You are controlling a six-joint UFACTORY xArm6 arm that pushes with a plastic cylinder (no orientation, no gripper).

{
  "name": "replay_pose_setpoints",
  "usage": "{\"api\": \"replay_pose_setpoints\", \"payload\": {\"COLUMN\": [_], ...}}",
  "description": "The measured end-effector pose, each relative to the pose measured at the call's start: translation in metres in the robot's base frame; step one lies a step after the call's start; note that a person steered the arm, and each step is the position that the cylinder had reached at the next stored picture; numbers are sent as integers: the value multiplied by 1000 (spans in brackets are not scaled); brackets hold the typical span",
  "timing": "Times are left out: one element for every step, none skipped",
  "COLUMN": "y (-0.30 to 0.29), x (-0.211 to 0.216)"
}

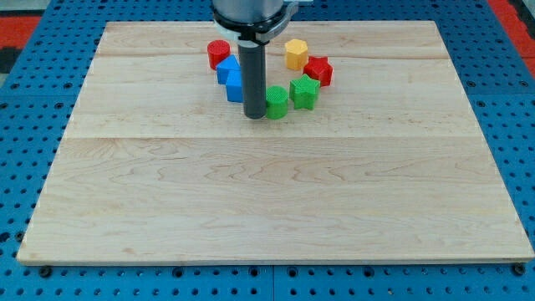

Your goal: Place the red circle on top of the yellow heart

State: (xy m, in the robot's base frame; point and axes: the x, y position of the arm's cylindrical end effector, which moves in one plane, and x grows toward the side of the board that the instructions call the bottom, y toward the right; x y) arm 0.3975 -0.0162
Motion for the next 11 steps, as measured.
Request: {"api": "replay_pose_setpoints", "payload": {"y": [1, 2, -58, -122, -111, -110, -91, -40, -61, -72, -73], "x": [1, -2, -9, -54, -89, -110, -122, -123, -130, -150, -150]}}
